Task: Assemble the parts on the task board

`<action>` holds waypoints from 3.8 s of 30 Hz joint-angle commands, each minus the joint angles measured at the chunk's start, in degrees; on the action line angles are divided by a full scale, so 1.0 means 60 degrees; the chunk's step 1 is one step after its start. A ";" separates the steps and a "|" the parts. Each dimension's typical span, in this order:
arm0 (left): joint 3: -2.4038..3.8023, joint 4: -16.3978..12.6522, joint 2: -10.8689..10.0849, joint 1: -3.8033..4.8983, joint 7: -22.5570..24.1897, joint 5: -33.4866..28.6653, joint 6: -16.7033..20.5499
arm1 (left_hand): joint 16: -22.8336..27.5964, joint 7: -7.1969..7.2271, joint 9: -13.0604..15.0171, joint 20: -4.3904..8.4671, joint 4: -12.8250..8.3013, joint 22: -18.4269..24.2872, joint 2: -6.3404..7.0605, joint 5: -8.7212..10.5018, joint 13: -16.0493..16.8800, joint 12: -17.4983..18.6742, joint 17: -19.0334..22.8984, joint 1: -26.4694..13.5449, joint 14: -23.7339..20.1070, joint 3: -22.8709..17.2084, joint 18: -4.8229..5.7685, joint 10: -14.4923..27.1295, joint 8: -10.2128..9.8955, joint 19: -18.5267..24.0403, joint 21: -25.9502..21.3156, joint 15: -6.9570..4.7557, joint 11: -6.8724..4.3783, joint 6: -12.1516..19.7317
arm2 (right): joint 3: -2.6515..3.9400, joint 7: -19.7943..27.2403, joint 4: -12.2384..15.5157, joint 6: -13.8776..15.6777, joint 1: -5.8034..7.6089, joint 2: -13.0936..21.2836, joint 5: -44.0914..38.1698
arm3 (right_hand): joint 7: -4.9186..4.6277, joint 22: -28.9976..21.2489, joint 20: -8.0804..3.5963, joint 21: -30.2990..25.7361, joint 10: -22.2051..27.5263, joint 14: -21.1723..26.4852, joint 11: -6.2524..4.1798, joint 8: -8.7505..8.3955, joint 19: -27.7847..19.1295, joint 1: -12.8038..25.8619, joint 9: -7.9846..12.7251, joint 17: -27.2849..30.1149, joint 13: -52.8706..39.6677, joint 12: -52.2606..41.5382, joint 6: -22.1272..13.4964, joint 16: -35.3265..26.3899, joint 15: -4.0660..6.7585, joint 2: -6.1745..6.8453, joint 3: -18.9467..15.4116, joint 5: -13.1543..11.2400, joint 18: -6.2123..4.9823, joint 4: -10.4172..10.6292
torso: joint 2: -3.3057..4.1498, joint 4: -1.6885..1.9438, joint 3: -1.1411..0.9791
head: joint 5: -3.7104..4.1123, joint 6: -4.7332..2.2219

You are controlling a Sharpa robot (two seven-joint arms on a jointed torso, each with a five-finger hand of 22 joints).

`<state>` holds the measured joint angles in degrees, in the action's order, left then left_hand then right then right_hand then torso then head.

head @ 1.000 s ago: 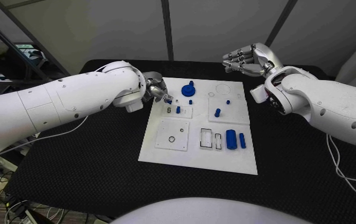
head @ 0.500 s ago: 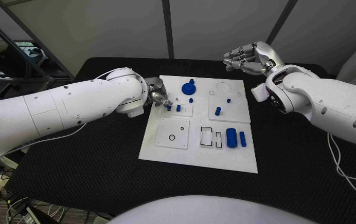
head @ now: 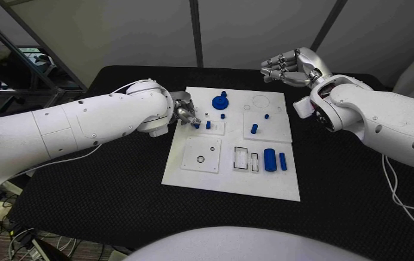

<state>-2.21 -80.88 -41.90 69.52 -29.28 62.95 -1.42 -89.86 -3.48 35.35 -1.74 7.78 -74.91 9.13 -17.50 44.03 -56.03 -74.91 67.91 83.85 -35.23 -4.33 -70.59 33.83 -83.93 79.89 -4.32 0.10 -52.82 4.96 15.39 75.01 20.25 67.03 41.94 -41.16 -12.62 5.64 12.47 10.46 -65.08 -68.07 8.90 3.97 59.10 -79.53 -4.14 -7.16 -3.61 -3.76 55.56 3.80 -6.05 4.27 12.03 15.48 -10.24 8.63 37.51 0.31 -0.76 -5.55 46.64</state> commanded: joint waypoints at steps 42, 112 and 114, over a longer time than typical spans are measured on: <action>-0.0019 0.0122 0.0180 -0.0055 -0.0150 0.0345 -0.0561 | -0.0023 0.0155 0.0074 0.0061 -0.1032 -0.1226 -0.0028 -0.0036 0.0137 -0.0184 -0.2515 -0.0421 0.1024 -0.1028 0.0330 -0.0375 0.0191 -0.0414 0.0095 -0.0094 -0.0294 -0.0033 | 0.0006 -0.0106 -0.0008 -0.0159 0.0017 -0.0005 0.0029 | -0.0035 -0.0032 0.0017 -0.0059 0.0097 0.0017 0.0036 -0.0060 0.0053 -0.0006 0.0011 0.0033 0.0007 0.0018 -0.0092 -0.0037 -0.0054 -0.0079 -0.0070 0.0054 -0.0043 -0.0009 | -0.0005 0.0000 -0.0007 | 0.0007 0.0058; 0.0038 0.1039 0.0837 -0.0113 0.5403 0.1871 0.2990 | 0.8351 -0.0860 -0.3268 -0.0778 -0.0081 0.5547 -0.0295 0.0860 -0.4810 0.4416 0.5840 0.3168 -0.2793 0.3853 -0.1026 0.3166 -0.2736 0.2799 -0.9423 0.0873 0.0875 0.0581 | 0.0003 -0.0130 -0.0102 -0.0243 0.0015 -0.0037 0.0029 | -0.0081 -0.0124 0.0059 -0.0201 0.0230 0.0123 0.0086 -0.0061 0.0041 0.0049 0.0015 0.0123 0.0005 0.0020 -0.0195 -0.0041 -0.0104 -0.0122 -0.0166 0.0059 -0.0037 -0.0011 | -0.0003 -0.0009 -0.0012 | 0.0281 -0.0277; 0.0038 0.1139 0.0975 -0.0119 0.5405 0.2378 0.2819 | 0.8092 -0.0812 -0.3397 -0.0721 -0.0109 0.5448 -0.0237 0.0866 -0.5015 0.4580 0.5793 0.3150 -0.2507 0.3780 -0.1037 0.3049 -0.2835 0.2548 -0.9238 0.0840 0.0838 0.0438 | 0.0003 -0.0129 -0.0103 -0.0245 0.0015 -0.0045 0.0029 | -0.0081 -0.0124 0.0059 -0.0201 0.0230 0.0123 0.0086 -0.0061 0.0041 0.0049 0.0015 0.0123 0.0005 0.0020 -0.0195 -0.0041 -0.0104 -0.0122 -0.0166 0.0059 -0.0037 -0.0011 | 0.0002 -0.0009 -0.0015 | 0.0309 -0.0313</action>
<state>-2.03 -74.36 -36.31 68.78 -0.74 67.60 16.34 -40.91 -8.38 15.17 -6.14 7.11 -42.07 7.46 -12.53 14.27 -28.83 -40.02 86.65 68.36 -12.34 -11.89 -52.06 17.00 -68.24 24.18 0.76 5.11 -49.85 4.95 14.38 74.36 19.04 67.02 41.75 -41.16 -13.07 4.96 12.67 9.48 -64.17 -67.67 9.42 3.97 59.29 -79.32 -4.11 -6.47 -3.61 -3.76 54.80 3.80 -6.45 4.05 11.42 15.48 -10.24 8.62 37.51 0.26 -0.81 -3.83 44.93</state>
